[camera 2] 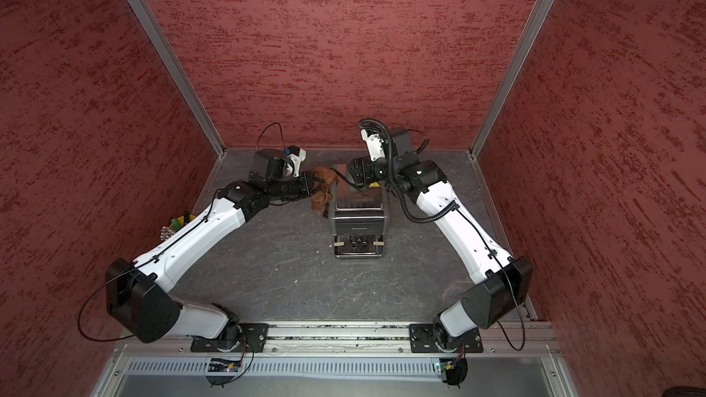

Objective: Wipe the surface of a coffee machine
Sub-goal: Wipe the dirt from the surface of the coffee machine.

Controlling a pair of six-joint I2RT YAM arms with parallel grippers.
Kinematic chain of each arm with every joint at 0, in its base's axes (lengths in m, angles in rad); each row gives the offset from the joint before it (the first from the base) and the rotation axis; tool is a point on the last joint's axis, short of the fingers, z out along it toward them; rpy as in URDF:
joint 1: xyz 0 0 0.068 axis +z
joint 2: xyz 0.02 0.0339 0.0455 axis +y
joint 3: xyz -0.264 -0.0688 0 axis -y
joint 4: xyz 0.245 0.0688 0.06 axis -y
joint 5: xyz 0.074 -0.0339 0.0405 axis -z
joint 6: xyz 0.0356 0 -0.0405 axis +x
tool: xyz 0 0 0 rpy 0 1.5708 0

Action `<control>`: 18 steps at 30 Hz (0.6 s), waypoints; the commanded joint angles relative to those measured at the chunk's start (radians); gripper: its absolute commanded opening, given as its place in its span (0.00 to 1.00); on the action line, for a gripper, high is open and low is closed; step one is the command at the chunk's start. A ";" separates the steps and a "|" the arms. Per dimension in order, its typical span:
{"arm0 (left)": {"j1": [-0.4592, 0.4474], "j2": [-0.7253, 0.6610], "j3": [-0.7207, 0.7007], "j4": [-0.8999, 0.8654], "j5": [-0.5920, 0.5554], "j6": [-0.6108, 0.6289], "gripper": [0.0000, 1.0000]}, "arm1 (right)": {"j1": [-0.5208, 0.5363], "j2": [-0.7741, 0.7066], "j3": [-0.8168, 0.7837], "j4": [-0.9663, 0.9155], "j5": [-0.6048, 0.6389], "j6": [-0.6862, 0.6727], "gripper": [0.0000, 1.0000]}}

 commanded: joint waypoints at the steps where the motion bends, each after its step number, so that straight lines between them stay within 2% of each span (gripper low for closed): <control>1: 0.029 0.053 0.050 0.085 0.067 -0.022 0.00 | 0.012 0.029 0.013 -0.054 -0.011 -0.015 0.80; 7: 0.020 0.092 0.034 0.171 0.148 -0.060 0.00 | 0.015 0.029 0.000 -0.044 -0.020 -0.010 0.80; 11: -0.007 0.058 -0.074 0.249 0.189 -0.106 0.00 | 0.015 0.018 -0.019 -0.035 -0.027 -0.003 0.80; 18: -0.022 0.014 -0.262 0.351 0.187 -0.134 0.00 | 0.014 -0.002 -0.048 -0.031 -0.013 0.000 0.80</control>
